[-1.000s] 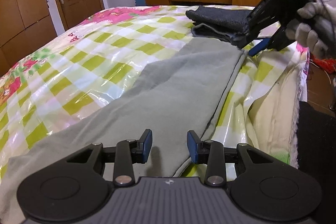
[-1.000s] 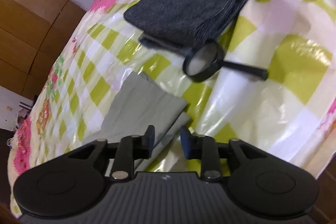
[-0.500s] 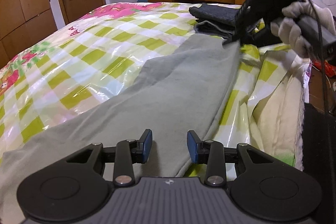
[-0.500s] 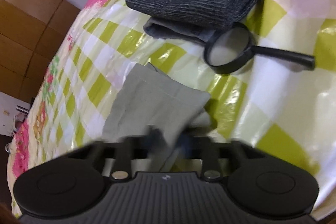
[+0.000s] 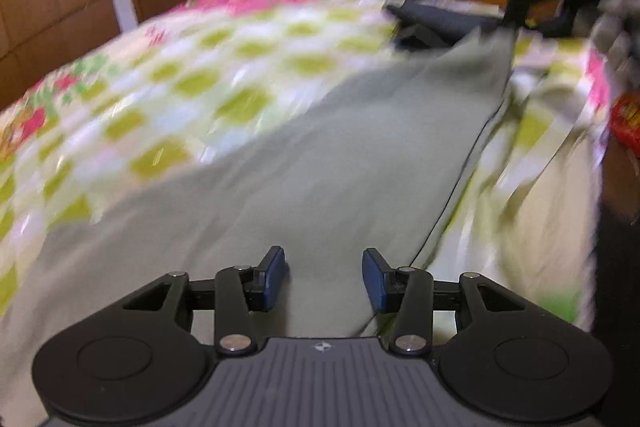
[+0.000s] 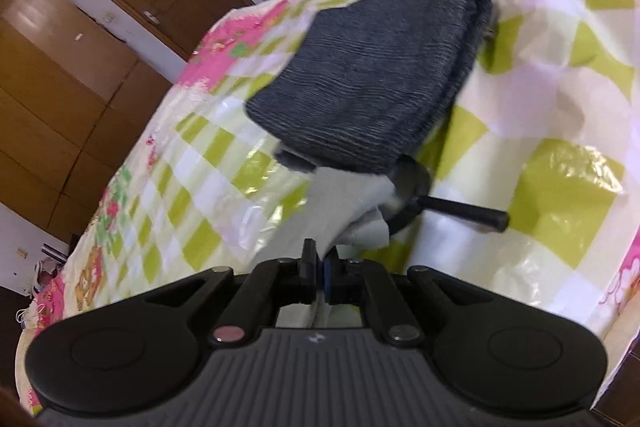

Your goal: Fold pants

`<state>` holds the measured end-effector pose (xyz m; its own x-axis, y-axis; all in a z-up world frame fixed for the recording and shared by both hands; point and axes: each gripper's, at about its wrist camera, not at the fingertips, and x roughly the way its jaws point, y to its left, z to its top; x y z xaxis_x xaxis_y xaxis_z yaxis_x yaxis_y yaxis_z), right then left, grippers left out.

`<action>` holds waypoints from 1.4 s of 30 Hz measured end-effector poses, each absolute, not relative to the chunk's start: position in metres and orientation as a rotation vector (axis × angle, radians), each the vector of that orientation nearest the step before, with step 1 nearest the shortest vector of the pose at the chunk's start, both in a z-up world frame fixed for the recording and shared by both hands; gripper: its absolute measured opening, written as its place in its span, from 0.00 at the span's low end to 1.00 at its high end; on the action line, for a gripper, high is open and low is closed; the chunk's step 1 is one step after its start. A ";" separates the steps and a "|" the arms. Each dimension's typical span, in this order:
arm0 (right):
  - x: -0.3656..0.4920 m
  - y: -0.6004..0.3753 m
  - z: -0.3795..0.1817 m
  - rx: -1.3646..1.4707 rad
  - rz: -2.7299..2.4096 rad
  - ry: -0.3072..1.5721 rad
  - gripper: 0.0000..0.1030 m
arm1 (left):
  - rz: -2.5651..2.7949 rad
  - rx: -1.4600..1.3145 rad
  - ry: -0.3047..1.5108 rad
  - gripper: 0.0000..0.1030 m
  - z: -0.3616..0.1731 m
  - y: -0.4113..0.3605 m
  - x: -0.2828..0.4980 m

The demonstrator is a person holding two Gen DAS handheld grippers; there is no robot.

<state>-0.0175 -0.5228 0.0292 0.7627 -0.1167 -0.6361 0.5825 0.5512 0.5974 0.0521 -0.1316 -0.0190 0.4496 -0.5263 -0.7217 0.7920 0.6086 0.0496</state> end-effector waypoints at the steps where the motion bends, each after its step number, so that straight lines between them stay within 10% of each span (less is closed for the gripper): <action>1: -0.015 -0.517 0.035 0.871 -0.422 0.575 0.04 | -0.833 0.396 0.738 0.54 -0.021 -0.125 0.054; 15: 0.098 -0.258 0.118 0.294 0.174 0.590 0.04 | -0.406 0.330 0.665 0.55 0.004 0.077 0.055; 24: 0.133 -0.017 0.036 -0.108 0.570 0.765 0.04 | -0.272 0.178 0.754 0.55 -0.027 0.170 0.035; 42: 0.098 0.088 0.045 -0.338 0.716 0.685 0.04 | -0.304 0.049 0.701 0.55 -0.037 0.191 0.017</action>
